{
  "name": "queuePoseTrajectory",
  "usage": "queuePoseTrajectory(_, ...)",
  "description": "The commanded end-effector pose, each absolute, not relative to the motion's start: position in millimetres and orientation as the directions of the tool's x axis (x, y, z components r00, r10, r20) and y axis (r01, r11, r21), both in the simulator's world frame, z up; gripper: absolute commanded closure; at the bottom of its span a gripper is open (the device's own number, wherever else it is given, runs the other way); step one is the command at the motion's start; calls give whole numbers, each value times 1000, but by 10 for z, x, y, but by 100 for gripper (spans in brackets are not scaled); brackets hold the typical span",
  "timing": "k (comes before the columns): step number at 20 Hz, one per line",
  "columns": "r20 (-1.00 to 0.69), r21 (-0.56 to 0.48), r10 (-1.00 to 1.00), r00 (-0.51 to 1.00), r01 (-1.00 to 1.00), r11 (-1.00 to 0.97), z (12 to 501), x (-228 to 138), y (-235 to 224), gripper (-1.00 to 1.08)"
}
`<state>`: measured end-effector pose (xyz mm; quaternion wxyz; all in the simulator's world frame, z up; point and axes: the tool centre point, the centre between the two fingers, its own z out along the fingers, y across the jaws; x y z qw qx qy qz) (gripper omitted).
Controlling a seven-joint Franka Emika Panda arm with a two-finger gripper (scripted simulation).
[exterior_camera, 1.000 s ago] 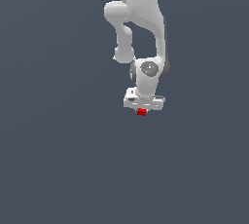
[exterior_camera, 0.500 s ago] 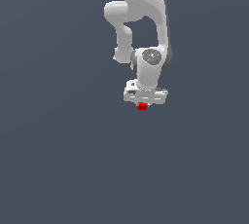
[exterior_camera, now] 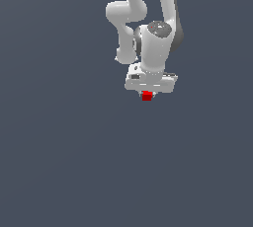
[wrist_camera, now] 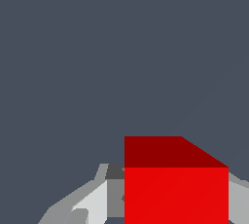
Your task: Lift up the red cube by 0.2 meters.
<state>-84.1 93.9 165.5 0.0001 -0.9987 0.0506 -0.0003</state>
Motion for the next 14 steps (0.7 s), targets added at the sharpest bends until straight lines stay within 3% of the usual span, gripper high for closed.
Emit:
queuePoseTrajectory(1,0,0,-101,995,-101,-995,1857,-844,939,108)
queuePoseTrajectory(14,0,0,-101,995,-101,-995,2301,-818,943,108)
